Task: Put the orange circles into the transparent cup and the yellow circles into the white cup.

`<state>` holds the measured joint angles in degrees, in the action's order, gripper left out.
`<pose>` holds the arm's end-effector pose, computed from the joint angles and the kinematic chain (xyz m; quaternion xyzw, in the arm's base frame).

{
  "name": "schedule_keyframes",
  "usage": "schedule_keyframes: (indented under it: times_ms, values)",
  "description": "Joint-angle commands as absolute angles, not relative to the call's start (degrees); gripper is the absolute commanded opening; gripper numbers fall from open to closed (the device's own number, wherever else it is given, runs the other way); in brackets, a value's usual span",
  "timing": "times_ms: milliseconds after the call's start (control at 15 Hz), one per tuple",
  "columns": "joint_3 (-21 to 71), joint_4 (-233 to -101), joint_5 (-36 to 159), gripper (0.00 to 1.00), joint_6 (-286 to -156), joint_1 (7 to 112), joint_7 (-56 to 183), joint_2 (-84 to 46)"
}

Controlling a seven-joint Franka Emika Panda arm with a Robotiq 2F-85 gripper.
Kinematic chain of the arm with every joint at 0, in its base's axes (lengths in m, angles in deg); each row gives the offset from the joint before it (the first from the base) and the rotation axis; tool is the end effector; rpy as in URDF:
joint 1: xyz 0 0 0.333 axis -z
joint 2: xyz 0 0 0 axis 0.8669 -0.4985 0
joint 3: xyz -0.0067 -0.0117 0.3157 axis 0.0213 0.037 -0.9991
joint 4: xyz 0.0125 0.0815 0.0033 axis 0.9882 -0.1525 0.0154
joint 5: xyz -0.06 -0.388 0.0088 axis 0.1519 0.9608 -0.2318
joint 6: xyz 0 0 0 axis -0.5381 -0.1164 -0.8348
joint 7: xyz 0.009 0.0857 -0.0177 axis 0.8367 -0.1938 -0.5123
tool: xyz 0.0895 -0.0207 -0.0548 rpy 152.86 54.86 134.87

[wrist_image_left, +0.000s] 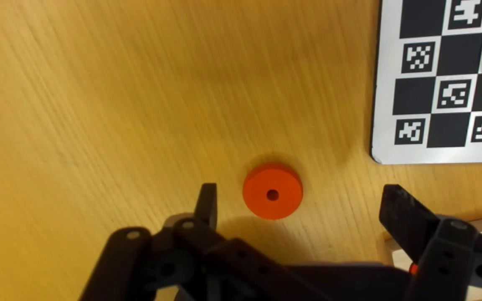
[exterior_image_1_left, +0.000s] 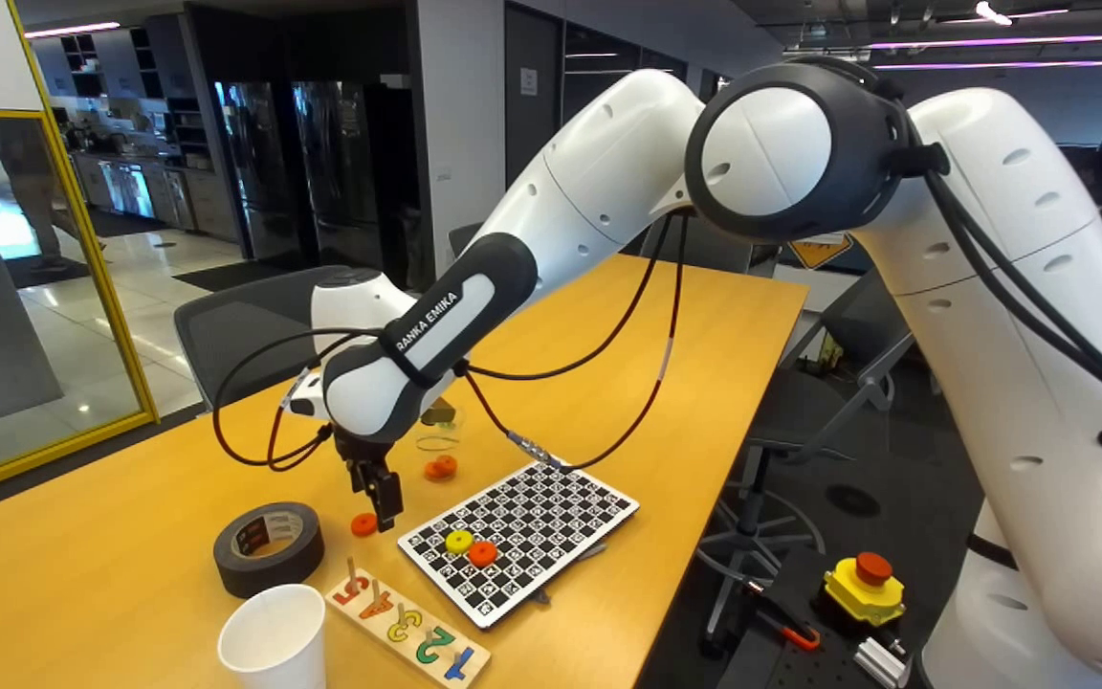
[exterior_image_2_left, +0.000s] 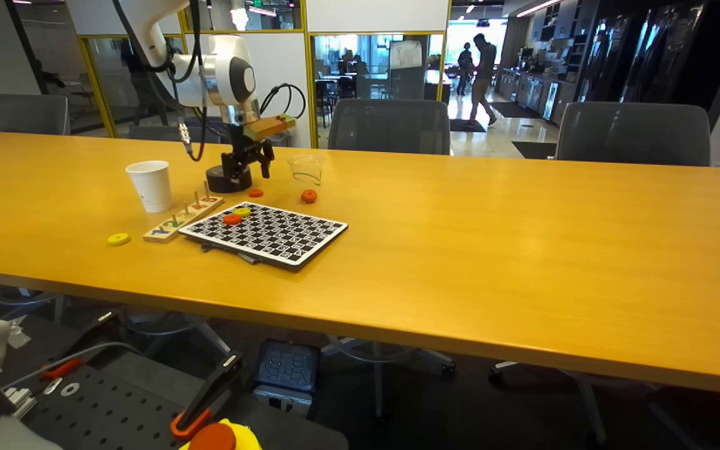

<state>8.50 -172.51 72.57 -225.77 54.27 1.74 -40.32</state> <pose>0.6502 0.1999 0.2195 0.7482 0.6621 0.0302 0.0304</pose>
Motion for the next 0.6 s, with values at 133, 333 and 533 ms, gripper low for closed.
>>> schedule_keyframes:
  times_ms: [133, 333, 533]
  values:
    - [7.8, -166.5, 70.7, 1.0, -221.9, 54.5, -1.2, -43.8]
    - [7.7, -165.0, 70.4, 1.0, -221.0, 54.5, -1.6, -44.8]
    - [7.6, -163.8, 70.1, 1.0, -220.1, 54.5, -2.1, -45.7]
